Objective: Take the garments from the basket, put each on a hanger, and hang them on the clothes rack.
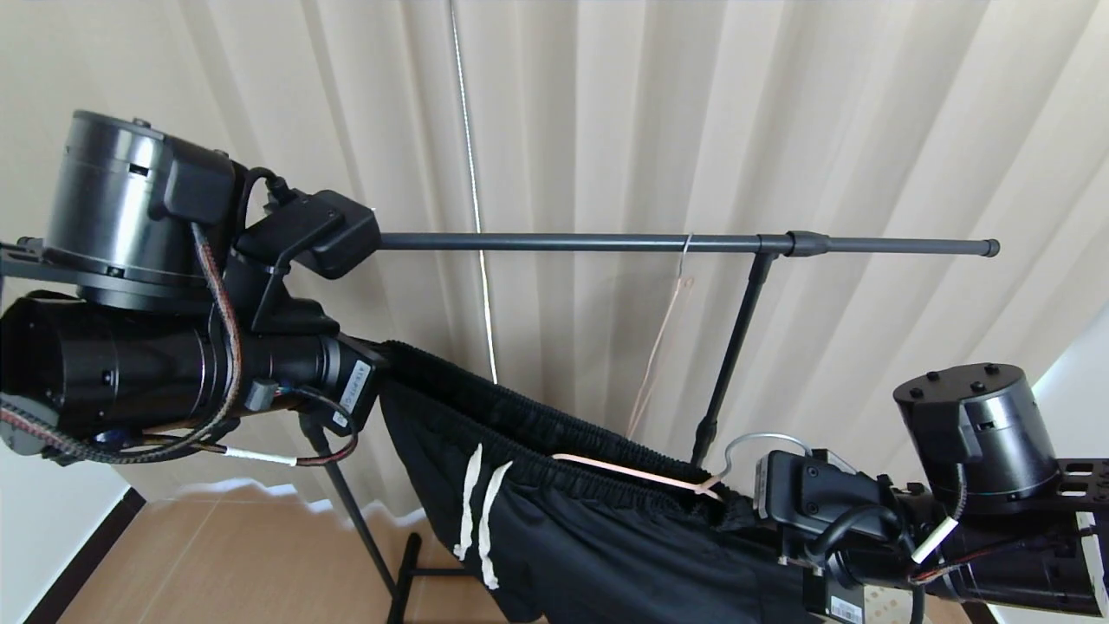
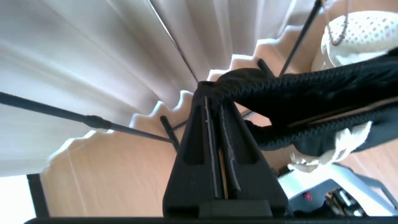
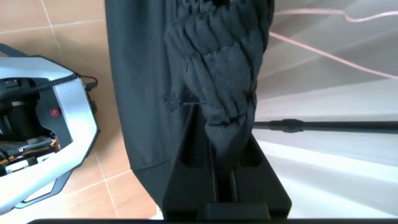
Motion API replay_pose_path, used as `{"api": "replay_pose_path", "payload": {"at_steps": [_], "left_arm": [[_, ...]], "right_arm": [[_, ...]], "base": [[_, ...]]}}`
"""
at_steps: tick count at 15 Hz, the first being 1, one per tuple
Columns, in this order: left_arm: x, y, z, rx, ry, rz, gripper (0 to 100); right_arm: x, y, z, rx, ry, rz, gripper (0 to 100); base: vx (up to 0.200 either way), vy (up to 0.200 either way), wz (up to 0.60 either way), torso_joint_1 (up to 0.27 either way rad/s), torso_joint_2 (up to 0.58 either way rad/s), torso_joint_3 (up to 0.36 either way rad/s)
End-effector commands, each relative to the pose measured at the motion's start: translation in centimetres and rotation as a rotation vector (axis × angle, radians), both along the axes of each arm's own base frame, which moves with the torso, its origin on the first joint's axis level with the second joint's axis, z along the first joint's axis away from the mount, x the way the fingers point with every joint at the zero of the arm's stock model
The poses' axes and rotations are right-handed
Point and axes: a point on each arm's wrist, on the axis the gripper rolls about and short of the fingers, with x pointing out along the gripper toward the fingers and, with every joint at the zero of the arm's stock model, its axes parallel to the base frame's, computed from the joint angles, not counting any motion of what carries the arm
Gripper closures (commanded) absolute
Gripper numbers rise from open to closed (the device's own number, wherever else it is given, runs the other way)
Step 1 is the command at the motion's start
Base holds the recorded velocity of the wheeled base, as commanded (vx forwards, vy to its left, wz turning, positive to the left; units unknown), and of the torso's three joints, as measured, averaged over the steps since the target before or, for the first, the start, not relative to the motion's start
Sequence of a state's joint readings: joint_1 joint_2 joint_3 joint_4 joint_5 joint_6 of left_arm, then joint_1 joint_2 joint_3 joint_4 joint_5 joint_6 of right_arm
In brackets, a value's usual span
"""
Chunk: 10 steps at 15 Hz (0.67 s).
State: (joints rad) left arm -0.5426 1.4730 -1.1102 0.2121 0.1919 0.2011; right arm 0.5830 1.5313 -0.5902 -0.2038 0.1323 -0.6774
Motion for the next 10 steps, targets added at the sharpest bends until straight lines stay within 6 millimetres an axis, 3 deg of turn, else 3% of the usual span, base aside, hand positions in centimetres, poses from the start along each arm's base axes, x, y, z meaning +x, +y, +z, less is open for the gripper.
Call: {"api": "replay_pose_path", "payload": {"at_steps": [1,3,6,10], "left_arm": [[-0.4,-1.9,1.5,0.021,-0.004,-0.048,100],[-0.9,-3.6,1.8,0.063,0.022,-0.086,100],[-1.4,-5.5,0.6,0.102,0.081,-0.143,100],[-1.6,-6.6,-0.6,0.101,0.143,-0.145,100]], "right_arm": [[0.4,0.3,-0.6,-0.021,0.013,-0.007,100],[0.7,0.8,-0.4,-0.021,0.003,-0.011,100],[0.8,2.0,1.2,0.094,0.026,-0.09,100],[0.7,3.4,2.7,0.21,0.057,-0.17,100]], "base": [[0.0,0.0,0.0,0.0,0.0,0.0],[0.0,0.0,0.0,0.0,0.0,0.0],[0.0,0.0,0.0,0.0,0.0,0.0],[0.0,0.0,0.0,0.0,0.0,0.0]]}}
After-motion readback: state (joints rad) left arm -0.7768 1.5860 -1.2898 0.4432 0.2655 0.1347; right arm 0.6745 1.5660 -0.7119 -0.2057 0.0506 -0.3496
